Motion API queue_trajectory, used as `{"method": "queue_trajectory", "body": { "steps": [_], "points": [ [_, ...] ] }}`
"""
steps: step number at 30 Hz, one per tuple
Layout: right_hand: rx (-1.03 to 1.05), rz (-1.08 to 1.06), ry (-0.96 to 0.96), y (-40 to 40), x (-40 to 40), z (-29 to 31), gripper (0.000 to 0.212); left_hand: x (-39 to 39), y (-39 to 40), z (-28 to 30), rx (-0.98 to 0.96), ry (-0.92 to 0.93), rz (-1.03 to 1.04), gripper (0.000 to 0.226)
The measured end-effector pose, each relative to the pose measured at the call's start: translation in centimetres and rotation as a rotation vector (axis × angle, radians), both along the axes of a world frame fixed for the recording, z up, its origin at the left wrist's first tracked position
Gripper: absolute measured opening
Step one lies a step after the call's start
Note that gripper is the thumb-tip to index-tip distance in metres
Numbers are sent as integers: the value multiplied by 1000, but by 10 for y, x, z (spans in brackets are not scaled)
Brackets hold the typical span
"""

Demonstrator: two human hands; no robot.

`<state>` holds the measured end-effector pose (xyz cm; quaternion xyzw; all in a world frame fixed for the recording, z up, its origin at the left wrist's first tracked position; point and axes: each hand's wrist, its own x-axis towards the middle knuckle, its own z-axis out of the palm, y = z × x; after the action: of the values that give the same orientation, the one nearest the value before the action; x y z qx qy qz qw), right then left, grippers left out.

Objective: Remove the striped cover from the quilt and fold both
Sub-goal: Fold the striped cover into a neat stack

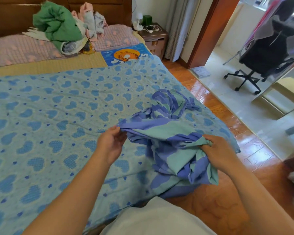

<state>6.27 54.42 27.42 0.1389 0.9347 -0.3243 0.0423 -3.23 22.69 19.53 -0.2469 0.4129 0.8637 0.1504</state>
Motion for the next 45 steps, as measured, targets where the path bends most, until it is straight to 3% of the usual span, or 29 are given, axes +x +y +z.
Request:
{"method": "queue_trajectory", "body": {
  "steps": [4, 6, 9, 12, 15, 19, 20, 22, 24, 26, 29, 32, 34, 37, 39, 43, 45],
  "points": [
    [324, 98, -6, 16, -1, -10, 10, -22, -53, 27, 32, 191, -60, 35],
    [418, 116, -21, 15, -2, -16, 18, -29, -75, 34, -34, 264, -93, 43],
    [496, 118, -40, 11, -7, -24, 23, -45, -111, 31, -526, 304, -135, 31],
    [483, 103, -32, 1, -10, -25, 20, -63, -153, 14, -1040, 312, -325, 26],
    [460, 98, -80, -22, -12, -24, 19, -68, -195, -7, -1390, 249, -445, 6],
    [271, 55, -45, -62, -12, -20, 16, -49, -221, -50, -1818, 41, -554, 64],
    [156, 42, -41, -74, -9, -17, 13, -38, -214, -59, -1762, 31, -587, 67],
    [-49, 37, -50, -99, -2, -7, 10, -11, -184, -76, -1429, 159, -713, 49],
    [-141, 90, -25, -120, 6, 6, 11, 22, -141, -81, -1110, 334, -858, 26],
    [-157, 150, 25, -137, 12, 20, 16, 49, -98, -76, -933, 508, -890, 22],
    [-47, 225, 104, -153, 16, 42, 29, 65, -55, -56, -910, 754, -745, 32],
    [19, 234, 150, -160, 19, 60, 34, 59, -49, -52, -1066, 962, -658, 25],
    [26, 247, 204, -161, 22, 68, 28, 48, -56, -55, -1168, 908, -618, 11],
    [24, 257, 247, -161, 22, 74, 16, 29, -74, -56, -1222, 738, -668, 13],
    [3, 257, 234, -157, 22, 74, 12, 19, -84, -49, -1141, 688, -676, 18],
    [-9, 149, 191, -136, 18, 62, 23, -12, -104, -11, -991, 602, -487, 19],
    [5, 59, 211, -127, 15, 55, 26, -27, -118, 16, -920, 619, -636, 18]
  ]
}}
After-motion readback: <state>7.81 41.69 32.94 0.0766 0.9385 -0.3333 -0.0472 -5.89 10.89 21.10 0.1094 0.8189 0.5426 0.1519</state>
